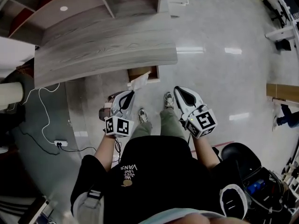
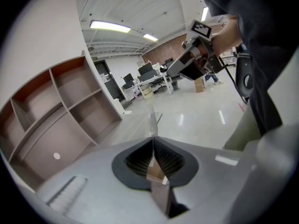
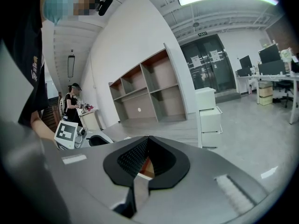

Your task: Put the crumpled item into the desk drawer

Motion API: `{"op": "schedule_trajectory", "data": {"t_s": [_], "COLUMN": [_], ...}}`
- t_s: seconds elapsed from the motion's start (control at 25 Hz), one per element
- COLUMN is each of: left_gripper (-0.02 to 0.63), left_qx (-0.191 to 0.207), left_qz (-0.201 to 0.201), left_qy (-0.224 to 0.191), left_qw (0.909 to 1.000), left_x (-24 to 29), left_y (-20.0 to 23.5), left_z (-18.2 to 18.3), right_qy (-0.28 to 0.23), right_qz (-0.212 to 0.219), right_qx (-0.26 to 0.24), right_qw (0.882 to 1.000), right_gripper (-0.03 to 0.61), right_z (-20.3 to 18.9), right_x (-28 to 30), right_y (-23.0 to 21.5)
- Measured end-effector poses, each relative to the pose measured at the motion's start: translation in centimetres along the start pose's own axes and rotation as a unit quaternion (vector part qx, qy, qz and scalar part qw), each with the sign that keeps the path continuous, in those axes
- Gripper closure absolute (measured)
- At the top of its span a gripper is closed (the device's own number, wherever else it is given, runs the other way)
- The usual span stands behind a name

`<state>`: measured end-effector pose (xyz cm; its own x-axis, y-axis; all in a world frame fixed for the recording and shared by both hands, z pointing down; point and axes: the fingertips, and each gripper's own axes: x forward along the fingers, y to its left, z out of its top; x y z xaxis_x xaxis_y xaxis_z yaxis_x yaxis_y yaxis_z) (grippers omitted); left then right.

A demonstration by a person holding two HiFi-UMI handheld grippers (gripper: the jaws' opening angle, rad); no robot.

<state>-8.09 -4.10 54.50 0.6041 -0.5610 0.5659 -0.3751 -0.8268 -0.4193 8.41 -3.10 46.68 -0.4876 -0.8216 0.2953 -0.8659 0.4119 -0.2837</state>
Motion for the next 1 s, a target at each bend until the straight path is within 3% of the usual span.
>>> {"op": "schedule_trajectory", "data": {"t_s": [0.6, 1.0], "left_gripper": [0.552, 0.552], "left_qx": [0.0, 0.016], "left_qz": [-0.038, -0.088], "left_qy": [0.037, 0.063], "left_qw": [0.9986, 0.994], "left_x": [5.4, 9.2], "left_y": [-1.7, -3.4], "left_z": [-3.9, -7.0], "right_qy": [0.035, 0.053], "right_qz": [0.022, 0.022], "right_qx": [0.028, 0.041], "right_qw": [0.999, 0.997], "right_gripper": [0.575, 0.549], "right_z": [-4.0, -6.9], "right_x": [2.9, 4.4], "right_y": [-0.8, -1.3]}}
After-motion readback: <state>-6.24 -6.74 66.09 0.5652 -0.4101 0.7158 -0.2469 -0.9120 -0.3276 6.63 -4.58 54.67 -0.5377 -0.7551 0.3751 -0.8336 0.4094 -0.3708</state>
